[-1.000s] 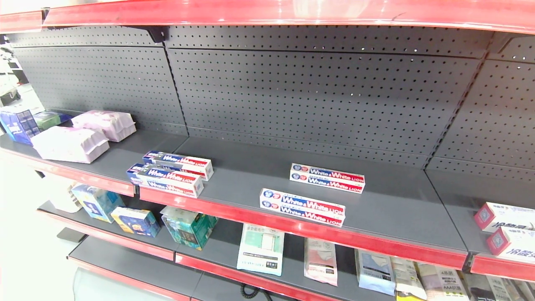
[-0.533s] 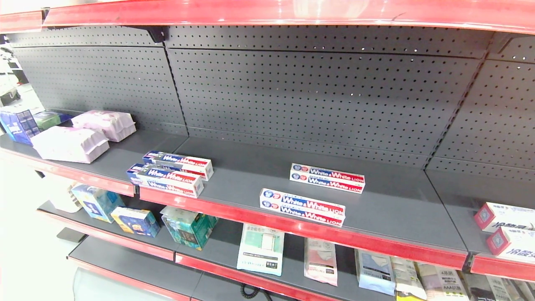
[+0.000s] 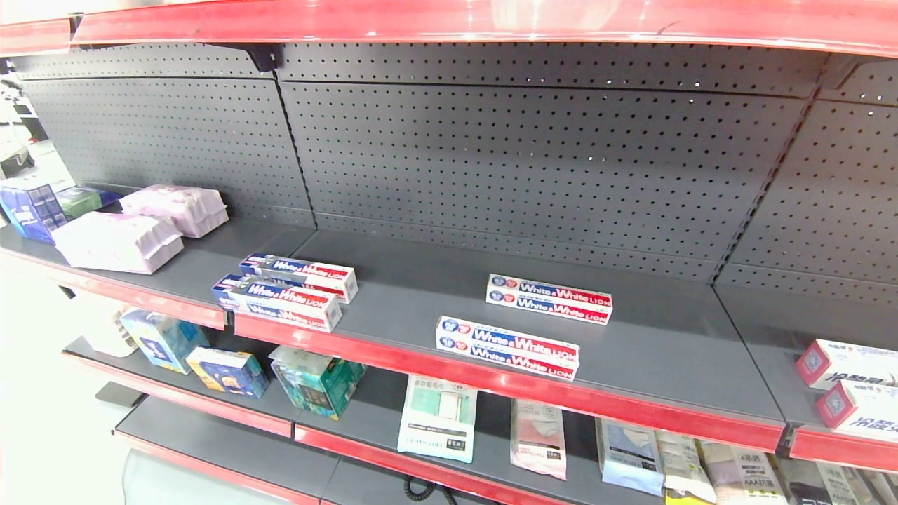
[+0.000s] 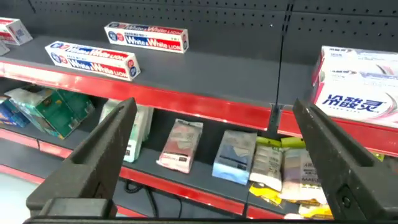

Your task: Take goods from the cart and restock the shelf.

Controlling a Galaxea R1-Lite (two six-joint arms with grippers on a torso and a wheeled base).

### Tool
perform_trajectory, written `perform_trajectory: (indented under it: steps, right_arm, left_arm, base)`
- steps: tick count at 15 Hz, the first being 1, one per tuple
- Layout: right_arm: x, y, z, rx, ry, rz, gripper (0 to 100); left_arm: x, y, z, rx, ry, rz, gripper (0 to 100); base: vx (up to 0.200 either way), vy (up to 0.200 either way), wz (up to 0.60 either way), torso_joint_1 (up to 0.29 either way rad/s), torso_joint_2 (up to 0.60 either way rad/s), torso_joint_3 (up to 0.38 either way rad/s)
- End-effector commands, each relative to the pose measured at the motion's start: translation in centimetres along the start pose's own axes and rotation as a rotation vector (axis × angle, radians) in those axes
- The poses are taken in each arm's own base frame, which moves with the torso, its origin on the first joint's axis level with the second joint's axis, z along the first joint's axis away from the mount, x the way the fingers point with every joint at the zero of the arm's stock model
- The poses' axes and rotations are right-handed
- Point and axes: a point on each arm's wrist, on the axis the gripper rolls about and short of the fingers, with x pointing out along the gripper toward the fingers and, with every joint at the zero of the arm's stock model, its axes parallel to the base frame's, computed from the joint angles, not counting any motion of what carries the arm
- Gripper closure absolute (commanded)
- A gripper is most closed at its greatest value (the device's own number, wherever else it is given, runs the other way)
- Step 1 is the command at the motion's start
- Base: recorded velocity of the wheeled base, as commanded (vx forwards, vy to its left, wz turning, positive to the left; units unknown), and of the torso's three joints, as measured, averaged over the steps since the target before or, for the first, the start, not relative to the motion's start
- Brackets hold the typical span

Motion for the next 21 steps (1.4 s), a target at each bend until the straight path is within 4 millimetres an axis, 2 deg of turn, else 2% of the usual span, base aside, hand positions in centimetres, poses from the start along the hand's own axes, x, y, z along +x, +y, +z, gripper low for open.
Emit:
perform_trajectory:
  steps: [1, 3, 5, 6, 11, 15, 19, 21]
  right_arm:
    - [-0.1, 0.0, 0.0, -0.008, -0.015, 0.000, 0]
    - [-0.1, 0.0, 0.0, -0.003, -0.015, 0.000, 0]
    - [-0.1, 0.0, 0.0, -0.005, -0.015, 0.000, 0]
    - [-0.1, 0.0, 0.0, -0.006, -0.015, 0.000, 0]
    - [-0.1, 0.0, 0.0, -0.006, -0.015, -0.001, 0]
    - [-0.1, 0.0, 0.0, -0.006, -0.015, -0.001, 0]
    - [-0.1, 0.0, 0.0, -0.011, -0.015, 0.000, 0]
    - [-0.1, 0.0, 0.0, -0.011, -0.015, 0.000, 0]
  left_arm:
    - [-0.4, 0.1, -0.2, -0.006, -0.037, 0.000, 0]
    - [-0.4, 0.0, 1.3, -0.009, -0.025, -0.001, 0]
    - [0.3, -0.3, 4.3, -0.021, 0.009, -0.002, 0]
    - [0.8, -0.4, 6.0, -0.040, 0.025, 0.004, 0]
    - [3.7, -1.1, 11.8, -0.085, -0.025, 0.030, 0]
    - [5.5, -1.3, 13.2, -0.084, -0.018, 0.033, 0]
    - [7.0, -1.3, 13.1, -0.085, 0.037, 0.063, 0]
    - [9.2, -0.4, 13.2, -0.098, 0.117, 0.158, 0]
  base:
    - [0.000, 0.000, 0.00, 0.000, 0.00, 0.000]
    - [0.000, 0.000, 0.00, 0.000, 0.00, 0.000]
    - [0.000, 0.000, 0.00, 0.000, 0.00, 0.000]
    - [0.000, 0.000, -0.60, 0.012, 0.00, 0.012]
    - [0.000, 0.000, -0.60, 0.009, 0.00, -0.002]
    - [0.000, 0.000, -0.60, 0.002, 0.00, 0.000]
    - [0.000, 0.000, 0.00, 0.000, 0.00, 0.000]
    - [0.000, 0.000, 0.00, 0.000, 0.00, 0.000]
